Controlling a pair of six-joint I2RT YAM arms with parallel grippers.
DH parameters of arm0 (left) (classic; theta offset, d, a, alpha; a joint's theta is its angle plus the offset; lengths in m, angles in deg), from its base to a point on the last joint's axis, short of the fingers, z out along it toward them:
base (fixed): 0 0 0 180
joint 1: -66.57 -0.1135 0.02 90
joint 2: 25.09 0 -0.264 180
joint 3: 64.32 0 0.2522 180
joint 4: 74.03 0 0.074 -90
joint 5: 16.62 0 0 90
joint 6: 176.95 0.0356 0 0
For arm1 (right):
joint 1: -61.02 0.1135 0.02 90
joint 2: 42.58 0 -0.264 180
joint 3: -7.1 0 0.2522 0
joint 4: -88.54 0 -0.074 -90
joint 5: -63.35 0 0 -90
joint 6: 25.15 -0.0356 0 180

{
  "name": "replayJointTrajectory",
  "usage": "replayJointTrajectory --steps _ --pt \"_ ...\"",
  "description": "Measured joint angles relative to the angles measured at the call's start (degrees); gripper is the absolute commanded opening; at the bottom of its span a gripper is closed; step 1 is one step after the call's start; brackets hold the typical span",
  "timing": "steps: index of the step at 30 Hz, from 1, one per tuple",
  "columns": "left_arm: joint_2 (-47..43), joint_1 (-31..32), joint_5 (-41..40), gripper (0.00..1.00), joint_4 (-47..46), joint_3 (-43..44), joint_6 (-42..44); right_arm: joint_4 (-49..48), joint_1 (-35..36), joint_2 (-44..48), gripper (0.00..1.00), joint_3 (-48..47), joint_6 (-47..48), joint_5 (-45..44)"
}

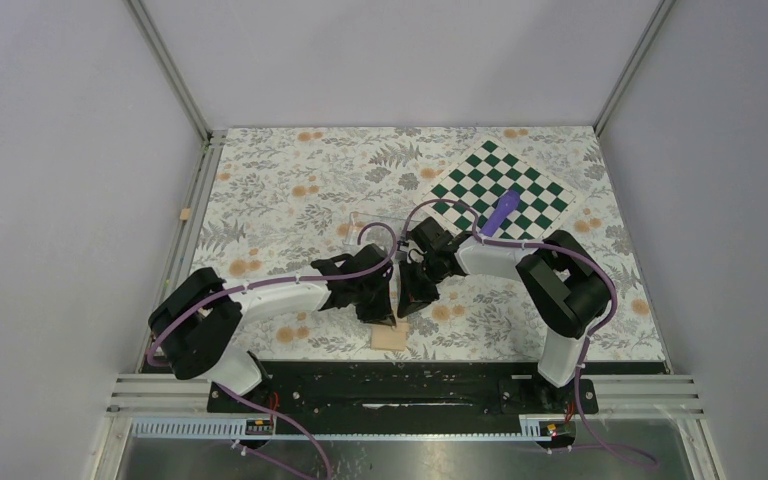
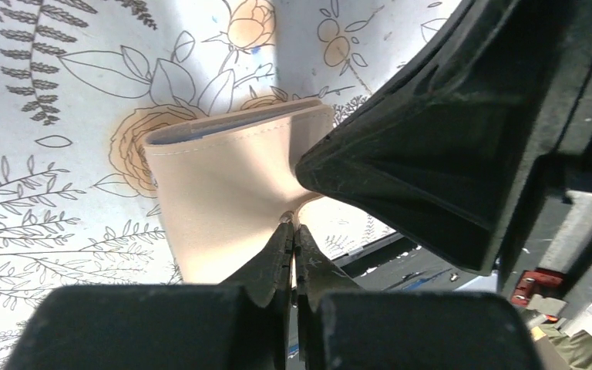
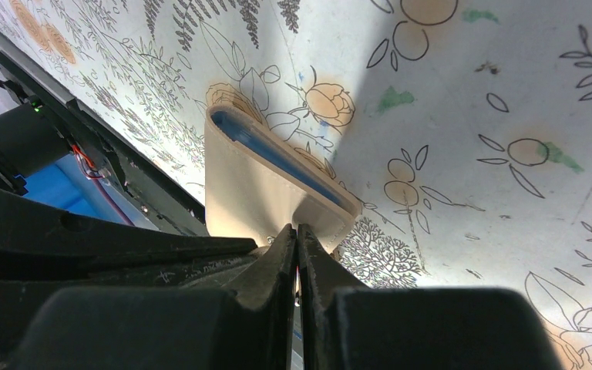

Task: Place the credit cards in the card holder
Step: Close the card holder at the center of the board.

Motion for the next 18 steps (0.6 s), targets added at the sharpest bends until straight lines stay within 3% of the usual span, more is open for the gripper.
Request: replayJointTrajectory --steps 18 --pt "0.7 0.0 -0.6 0.0 -0.8 -0.3 0.3 -0.1 0.0 0.1 0.11 0.1 0.0 0.1"
